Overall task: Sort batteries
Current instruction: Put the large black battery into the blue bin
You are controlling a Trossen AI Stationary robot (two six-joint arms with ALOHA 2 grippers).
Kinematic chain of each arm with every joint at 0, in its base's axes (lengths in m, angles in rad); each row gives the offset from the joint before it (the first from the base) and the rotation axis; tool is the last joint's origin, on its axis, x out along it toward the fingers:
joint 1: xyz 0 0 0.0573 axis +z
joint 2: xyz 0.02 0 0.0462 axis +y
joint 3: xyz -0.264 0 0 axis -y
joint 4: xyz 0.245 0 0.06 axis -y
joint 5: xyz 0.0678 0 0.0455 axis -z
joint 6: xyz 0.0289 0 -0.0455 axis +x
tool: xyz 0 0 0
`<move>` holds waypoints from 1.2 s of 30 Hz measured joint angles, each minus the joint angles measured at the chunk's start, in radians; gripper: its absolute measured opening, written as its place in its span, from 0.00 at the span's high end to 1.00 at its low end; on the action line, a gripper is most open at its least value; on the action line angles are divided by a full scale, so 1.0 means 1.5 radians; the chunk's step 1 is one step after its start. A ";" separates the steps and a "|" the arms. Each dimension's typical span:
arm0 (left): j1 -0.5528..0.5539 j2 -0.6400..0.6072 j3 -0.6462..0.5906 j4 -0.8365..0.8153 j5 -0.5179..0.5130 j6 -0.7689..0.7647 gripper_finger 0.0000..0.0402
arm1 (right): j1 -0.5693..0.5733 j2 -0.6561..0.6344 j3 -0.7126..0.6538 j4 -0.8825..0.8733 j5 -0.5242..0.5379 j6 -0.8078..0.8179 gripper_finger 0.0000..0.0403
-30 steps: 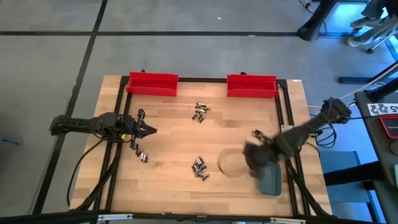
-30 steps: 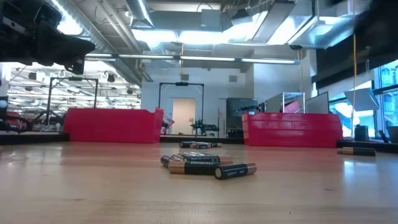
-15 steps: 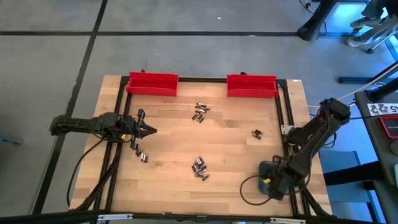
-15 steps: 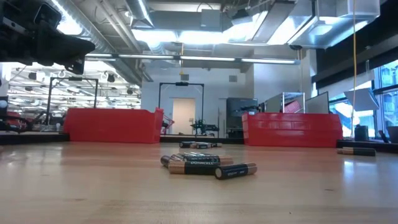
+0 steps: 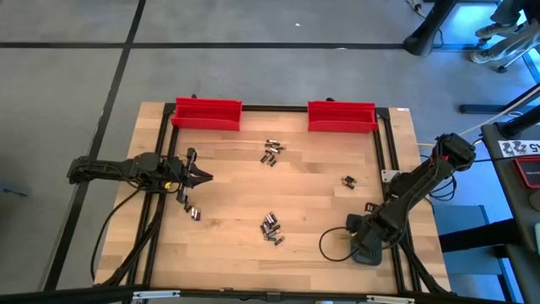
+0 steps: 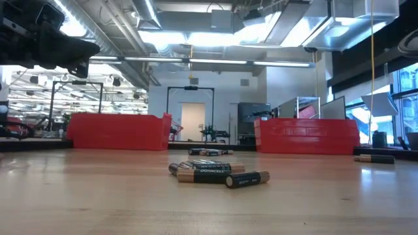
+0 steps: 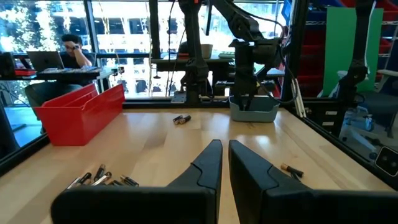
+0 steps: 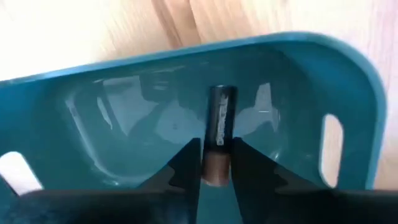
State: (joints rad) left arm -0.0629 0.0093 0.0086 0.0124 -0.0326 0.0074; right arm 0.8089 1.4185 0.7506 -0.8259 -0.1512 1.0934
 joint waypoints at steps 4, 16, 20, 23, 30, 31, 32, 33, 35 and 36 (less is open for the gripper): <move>0.000 0.000 0.000 0.000 0.000 0.000 0.95 | 0.000 -0.001 0.009 -0.020 -0.019 0.016 0.69; 0.000 0.000 0.000 0.000 0.000 -0.004 0.95 | -0.017 -0.003 0.240 -0.336 0.137 0.000 0.69; 0.000 0.000 0.000 0.000 0.000 -0.005 0.95 | -0.109 -0.016 0.240 -0.306 0.218 -0.109 0.72; 0.000 0.000 0.000 0.000 0.000 -0.005 0.95 | -0.209 -0.035 0.173 -0.244 0.218 -0.224 0.74; 0.000 0.000 0.000 0.000 0.000 -0.013 0.95 | -0.403 -0.050 0.018 -0.128 0.168 -0.320 0.73; 0.000 0.000 0.000 0.000 0.000 -0.016 0.95 | -0.421 -0.050 0.004 -0.119 0.161 -0.329 0.71; 0.000 0.000 0.000 0.000 0.000 -0.018 0.95 | -0.438 -0.050 -0.009 -0.106 0.152 -0.332 0.68; 0.000 0.000 0.000 0.000 0.000 -0.018 0.95 | -0.452 -0.050 -0.020 -0.092 0.151 -0.333 0.65; 0.000 0.000 0.000 0.000 0.000 -0.018 0.95 | -0.475 -0.050 -0.037 -0.072 0.150 -0.334 0.58; 0.000 0.000 0.000 0.000 0.000 -0.018 0.95 | -0.484 -0.050 -0.043 -0.069 0.149 -0.337 0.55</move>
State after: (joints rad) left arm -0.0628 0.0093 0.0087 0.0124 -0.0327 -0.0193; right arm 0.0833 1.3436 0.6868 -0.9290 0.0718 0.5884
